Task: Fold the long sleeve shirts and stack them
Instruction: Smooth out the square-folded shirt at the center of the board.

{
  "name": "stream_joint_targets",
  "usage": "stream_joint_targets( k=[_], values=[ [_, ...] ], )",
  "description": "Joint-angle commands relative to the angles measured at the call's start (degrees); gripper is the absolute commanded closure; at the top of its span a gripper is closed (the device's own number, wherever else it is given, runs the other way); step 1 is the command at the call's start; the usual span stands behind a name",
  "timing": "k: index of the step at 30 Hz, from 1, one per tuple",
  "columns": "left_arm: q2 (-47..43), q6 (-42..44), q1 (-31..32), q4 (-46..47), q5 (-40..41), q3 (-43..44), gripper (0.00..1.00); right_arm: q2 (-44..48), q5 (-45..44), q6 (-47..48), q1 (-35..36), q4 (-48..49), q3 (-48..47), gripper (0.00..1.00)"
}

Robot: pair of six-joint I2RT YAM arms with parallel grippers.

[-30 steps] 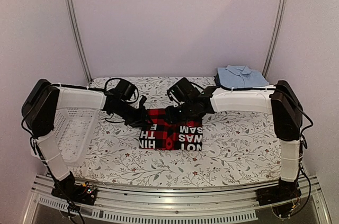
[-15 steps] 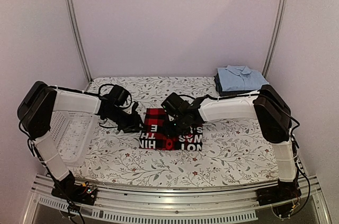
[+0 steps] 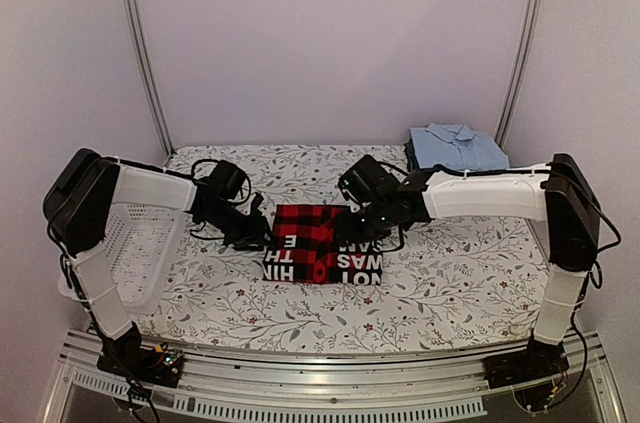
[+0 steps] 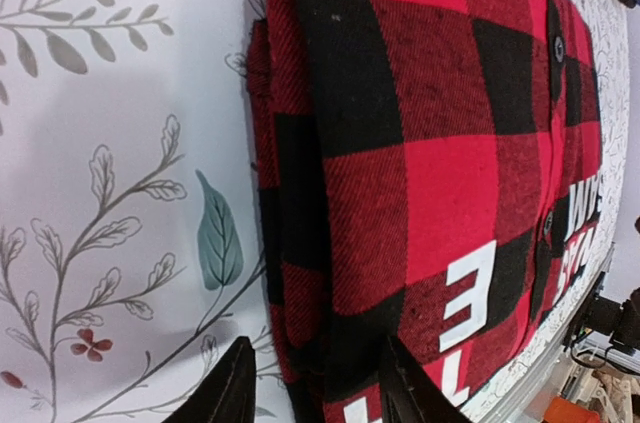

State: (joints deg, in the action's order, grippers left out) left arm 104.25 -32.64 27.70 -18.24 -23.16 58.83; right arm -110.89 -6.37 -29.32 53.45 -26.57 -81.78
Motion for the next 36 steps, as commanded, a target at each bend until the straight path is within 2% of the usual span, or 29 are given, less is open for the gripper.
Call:
stream_joint_targets(
  k=[1, 11, 27, 36],
  values=[
    [2.5, 1.3, 0.0, -1.3, -0.3, 2.7, 0.58, 6.2, 0.0, -1.0, -2.8, 2.6, 6.5, 0.46],
    [5.5, 2.3, 0.1, -2.9, 1.0, 4.3, 0.6, 12.5, 0.2, -1.9, -6.4, 6.2, 17.0, 0.49],
    [6.8, 3.2, 0.3, -3.2, 2.6, 3.0, 0.62, 6.7, 0.6, -2.1, -8.5, 9.1, 20.4, 0.57],
    [8.1, 2.7, 0.6, -1.7, 1.6, 2.8, 0.69, 5.1, -0.5, -2.6, -8.5, 9.1, 22.0, 0.59]
  ],
)
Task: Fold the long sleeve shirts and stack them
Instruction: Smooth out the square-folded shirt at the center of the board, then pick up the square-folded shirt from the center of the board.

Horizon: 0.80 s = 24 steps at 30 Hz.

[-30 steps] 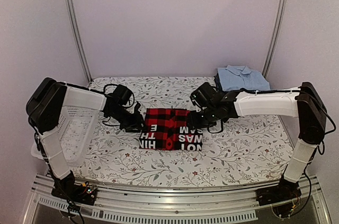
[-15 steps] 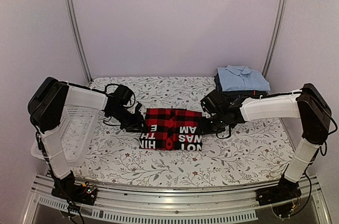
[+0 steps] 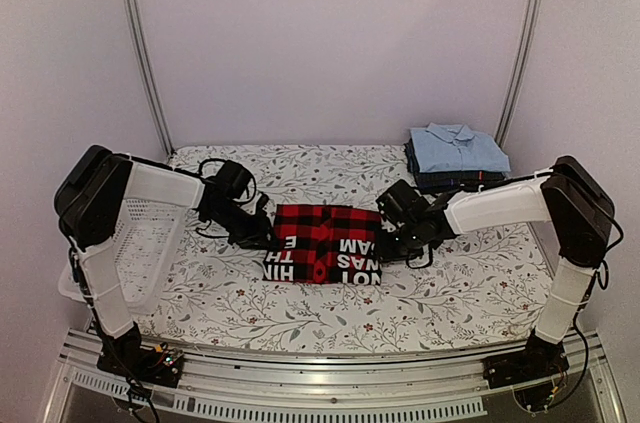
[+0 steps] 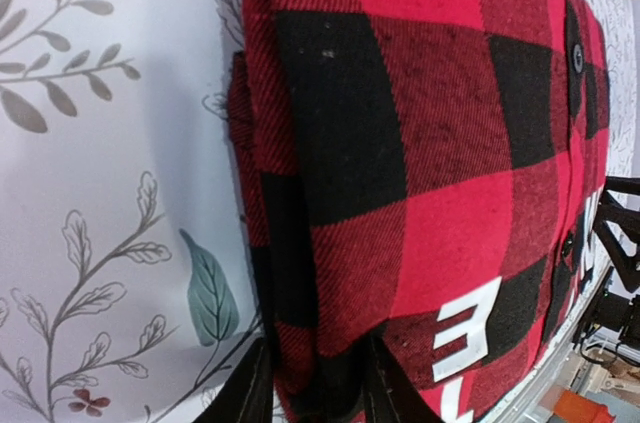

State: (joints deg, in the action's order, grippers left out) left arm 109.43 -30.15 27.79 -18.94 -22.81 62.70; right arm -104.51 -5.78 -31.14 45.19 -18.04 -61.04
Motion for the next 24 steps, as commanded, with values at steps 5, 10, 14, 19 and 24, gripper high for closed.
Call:
stream_joint_targets(
  k=[5, 10, 14, 19, 24],
  values=[
    [4.2, -1.2, 0.7, 0.3, -0.6, -1.3, 0.87, -1.2, -1.2, -0.9, -0.3, 0.5, 1.6, 0.59],
    [3.0, -2.0, 0.8, 0.4, -0.9, -1.2, 1.0, -1.4, -0.9, -0.9, -0.3, 0.7, 1.5, 0.59],
    [0.2, -1.0, 0.4, -2.8, 0.4, 0.1, 1.0, -1.0, 1.1, -0.7, -0.3, 1.4, 1.2, 0.59],
    [-4.3, 3.5, -0.8, -9.8, 3.4, 1.7, 1.0, 1.1, 4.3, -0.3, 0.3, 2.3, -0.3, 0.58],
    [-8.9, 8.4, -2.4, -16.1, 4.5, 2.8, 1.0, 1.7, 7.0, -0.3, 2.2, 2.7, -3.9, 0.58]
  ],
)
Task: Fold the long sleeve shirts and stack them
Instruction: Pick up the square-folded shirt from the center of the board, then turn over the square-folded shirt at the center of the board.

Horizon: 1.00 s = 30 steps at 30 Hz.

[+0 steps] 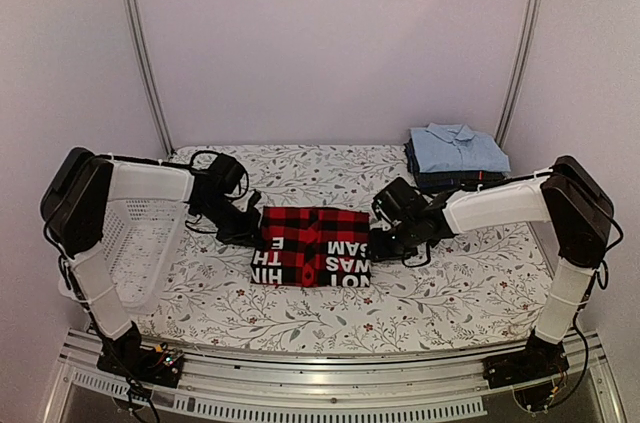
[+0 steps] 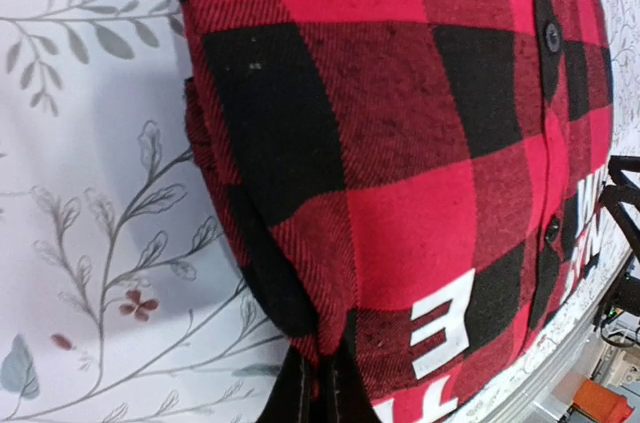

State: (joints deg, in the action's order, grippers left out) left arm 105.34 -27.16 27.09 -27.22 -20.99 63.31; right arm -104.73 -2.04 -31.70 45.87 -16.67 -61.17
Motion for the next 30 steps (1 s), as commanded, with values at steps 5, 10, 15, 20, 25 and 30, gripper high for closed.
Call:
stream_joint_targets(
  k=[5, 10, 15, 20, 25, 30],
  values=[
    [-8.7, 9.6, -3.3, -13.7, 3.3, 4.3, 1.0, -0.1, 5.9, -0.9, 2.9, 3.5, -7.7, 0.61],
    [-10.8, 12.2, -4.1, -19.2, 3.8, 8.3, 1.0, -5.2, 7.7, -2.5, 4.3, 5.6, -12.5, 0.67],
    [-12.3, 14.7, -4.9, -23.2, 3.8, 12.6, 1.0, -10.8, 7.8, -3.5, 4.5, 6.8, -15.4, 0.78],
    [-12.8, 15.6, -5.1, -25.2, 1.6, 17.3, 1.0, -15.7, 7.8, -3.4, 4.5, 6.6, -18.4, 0.84],
    [-12.8, 16.3, -5.2, -25.5, -2.3, 20.0, 1.0, -21.1, 10.5, -3.7, 5.0, 7.4, -23.7, 0.84],
    [-12.5, 16.5, -5.2, -27.2, -3.1, 24.8, 1.0, -25.1, 13.2, -5.7, 5.2, 9.8, -26.6, 0.84]
  ],
)
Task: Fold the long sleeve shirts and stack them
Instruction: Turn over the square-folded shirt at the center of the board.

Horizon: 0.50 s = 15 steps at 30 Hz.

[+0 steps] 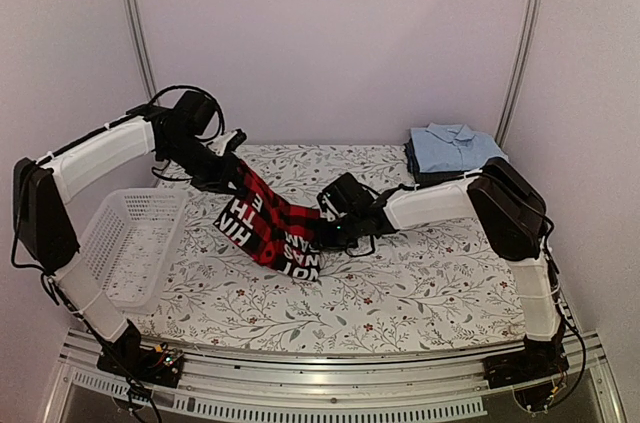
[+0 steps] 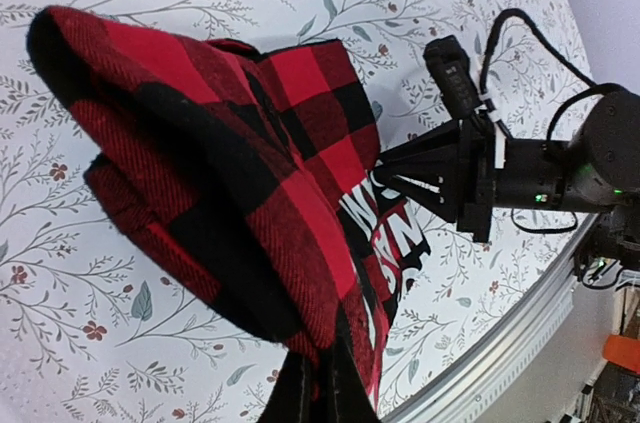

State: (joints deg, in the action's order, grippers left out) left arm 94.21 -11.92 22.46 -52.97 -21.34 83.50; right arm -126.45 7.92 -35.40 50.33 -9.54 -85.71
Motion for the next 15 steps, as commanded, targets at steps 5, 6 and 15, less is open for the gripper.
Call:
stream_joint_targets(
  k=[5, 6, 15],
  values=[
    [0.0, 1.4, -0.5, -3.3, -4.5, 10.8, 1.0, -8.9, 6.6, -5.0, 2.1, 7.0, -7.4, 0.84],
    [0.8, 1.3, -0.5, -3.5, -5.0, 12.1, 1.0, -10.1, 7.3, -5.6, 2.6, 8.2, -9.2, 0.84],
    [4.8, -0.1, 0.2, -2.5, -10.5, 16.7, 1.0, -23.2, 13.5, -14.6, 4.7, 21.4, -26.6, 0.81]
  ],
)
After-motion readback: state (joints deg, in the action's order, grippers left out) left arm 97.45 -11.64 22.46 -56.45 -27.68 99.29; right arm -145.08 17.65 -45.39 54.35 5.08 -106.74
